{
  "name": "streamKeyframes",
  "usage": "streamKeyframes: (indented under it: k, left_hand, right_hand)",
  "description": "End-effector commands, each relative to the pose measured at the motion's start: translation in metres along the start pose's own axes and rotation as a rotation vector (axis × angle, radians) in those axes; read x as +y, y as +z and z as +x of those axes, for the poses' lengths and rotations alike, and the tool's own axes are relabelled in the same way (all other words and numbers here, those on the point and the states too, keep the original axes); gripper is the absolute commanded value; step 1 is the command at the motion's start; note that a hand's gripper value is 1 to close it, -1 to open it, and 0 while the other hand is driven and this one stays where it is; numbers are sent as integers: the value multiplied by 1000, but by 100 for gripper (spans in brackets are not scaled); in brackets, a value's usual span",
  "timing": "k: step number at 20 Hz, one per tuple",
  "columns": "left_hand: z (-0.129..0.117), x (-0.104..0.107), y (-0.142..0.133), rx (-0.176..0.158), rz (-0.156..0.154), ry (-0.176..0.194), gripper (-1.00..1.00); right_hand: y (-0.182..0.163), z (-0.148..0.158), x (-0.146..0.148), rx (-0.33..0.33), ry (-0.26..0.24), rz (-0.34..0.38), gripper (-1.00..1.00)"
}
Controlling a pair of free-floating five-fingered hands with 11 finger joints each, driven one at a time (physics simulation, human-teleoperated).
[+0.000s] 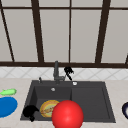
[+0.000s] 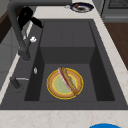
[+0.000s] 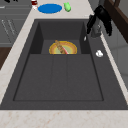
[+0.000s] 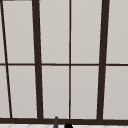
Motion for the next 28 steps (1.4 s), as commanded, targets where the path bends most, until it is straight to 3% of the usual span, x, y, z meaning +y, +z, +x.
streamKeyframes:
  k: [1,8,11,15,16,18,23,28]
  left_hand:
    - [0,0,0,0,0,0,0]
    - [0,0,0,0,0,0,0]
    - [0,0,0,0,0,0,0]
    - [0,0,0,0,0,0,0]
    - [0,0,0,0,0,0,0]
    - [0,0,0,0,0,0,0]
    - [0,0,0,0,0,0,0]
    - [0,0,0,0,0,0,0]
  right_hand:
    - [15,-24,-1,-28,-42,-44,-100]
    - [29,-56,21,-53,-69,-49,-100]
    - [38,-67,32,-44,-73,-88,-100]
    - [44,-78,39,-35,-68,-102,-100]
    - [43,-73,33,-44,-33,-69,-100]
    - [42,-76,38,-30,-22,-62,-100]
    - [53,-94,57,-26,-44,-133,-100]
    - [78,-106,84,-49,-32,-142,-100]
